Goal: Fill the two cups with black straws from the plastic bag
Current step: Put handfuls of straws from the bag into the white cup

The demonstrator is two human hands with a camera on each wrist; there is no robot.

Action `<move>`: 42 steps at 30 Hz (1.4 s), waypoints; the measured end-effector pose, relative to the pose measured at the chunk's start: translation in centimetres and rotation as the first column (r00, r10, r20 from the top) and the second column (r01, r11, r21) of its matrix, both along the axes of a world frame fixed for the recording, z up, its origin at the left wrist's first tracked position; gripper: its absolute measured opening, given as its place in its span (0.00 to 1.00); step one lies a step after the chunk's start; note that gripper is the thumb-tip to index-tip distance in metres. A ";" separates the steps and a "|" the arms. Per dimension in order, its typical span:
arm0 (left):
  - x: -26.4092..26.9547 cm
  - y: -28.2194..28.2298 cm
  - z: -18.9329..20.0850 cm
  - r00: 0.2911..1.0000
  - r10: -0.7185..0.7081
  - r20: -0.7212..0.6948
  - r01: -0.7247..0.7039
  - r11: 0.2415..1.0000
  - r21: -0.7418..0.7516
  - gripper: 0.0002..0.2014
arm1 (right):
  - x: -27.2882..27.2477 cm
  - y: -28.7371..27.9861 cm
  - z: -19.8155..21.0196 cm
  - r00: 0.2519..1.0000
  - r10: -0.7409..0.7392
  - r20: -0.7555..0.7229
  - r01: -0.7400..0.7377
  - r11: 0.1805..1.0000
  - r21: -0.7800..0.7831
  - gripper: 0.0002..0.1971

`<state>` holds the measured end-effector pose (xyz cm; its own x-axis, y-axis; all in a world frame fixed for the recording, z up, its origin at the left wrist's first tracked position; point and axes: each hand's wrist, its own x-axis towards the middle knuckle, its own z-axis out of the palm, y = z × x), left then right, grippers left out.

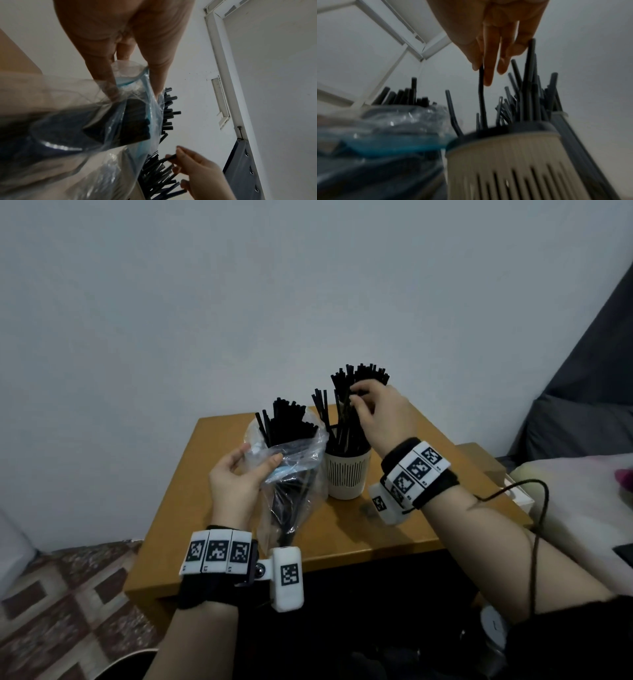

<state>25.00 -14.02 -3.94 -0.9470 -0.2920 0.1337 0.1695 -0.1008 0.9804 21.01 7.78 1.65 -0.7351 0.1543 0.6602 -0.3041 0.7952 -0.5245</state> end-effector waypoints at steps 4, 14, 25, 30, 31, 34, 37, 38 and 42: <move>0.2 -0.5 0.3 1.000 -0.012 -0.006 0.012 1.000 0.010 0.41 | -0.3 -0.2 -0.8 0.998 -0.049 0.047 0.046 0.998 0.046 0.11; 1.0 -2.0 0.9 0.998 -0.054 0.021 0.052 0.995 0.090 0.38 | 3.5 -3.3 1.4 0.918 0.396 0.037 -0.388 0.912 -0.130 0.11; 1.5 -2.0 -0.1 0.998 -0.057 0.031 0.059 0.997 -0.053 0.42 | 2.7 -6.5 -0.5 0.906 0.335 0.259 -0.326 0.942 -0.078 0.29; 1.7 -2.0 0.3 0.994 -0.107 0.007 0.107 0.985 -0.137 0.36 | 2.1 -7.2 -0.7 0.911 0.304 0.279 -0.294 0.952 -0.079 0.33; 1.8 -2.0 0.4 0.993 -0.119 0.002 0.118 0.982 -0.147 0.35 | 2.2 -7.2 -0.7 0.914 0.303 0.268 -0.296 0.953 -0.069 0.32; 2.0 -2.0 0.5 0.992 -0.126 -0.015 0.121 0.976 -0.183 0.35 | 2.6 -7.3 -0.4 0.918 0.321 0.235 -0.325 0.945 -0.020 0.23; 2.2 -2.0 0.7 0.988 -0.155 -0.018 0.150 0.974 -0.171 0.35 | 3.2 -7.5 -0.3 0.903 0.380 0.203 -0.386 0.922 -0.008 0.17; 2.3 -1.9 0.8 0.985 -0.174 -0.023 0.168 0.972 -0.162 0.34 | 3.3 -7.6 -0.3 0.893 0.406 0.196 -0.411 0.911 -0.013 0.18; 2.5 -1.8 0.9 0.974 -0.222 -0.033 0.216 0.967 -0.138 0.35 | 3.5 -7.7 -0.4 0.857 0.459 0.235 -0.460 0.886 -0.055 0.25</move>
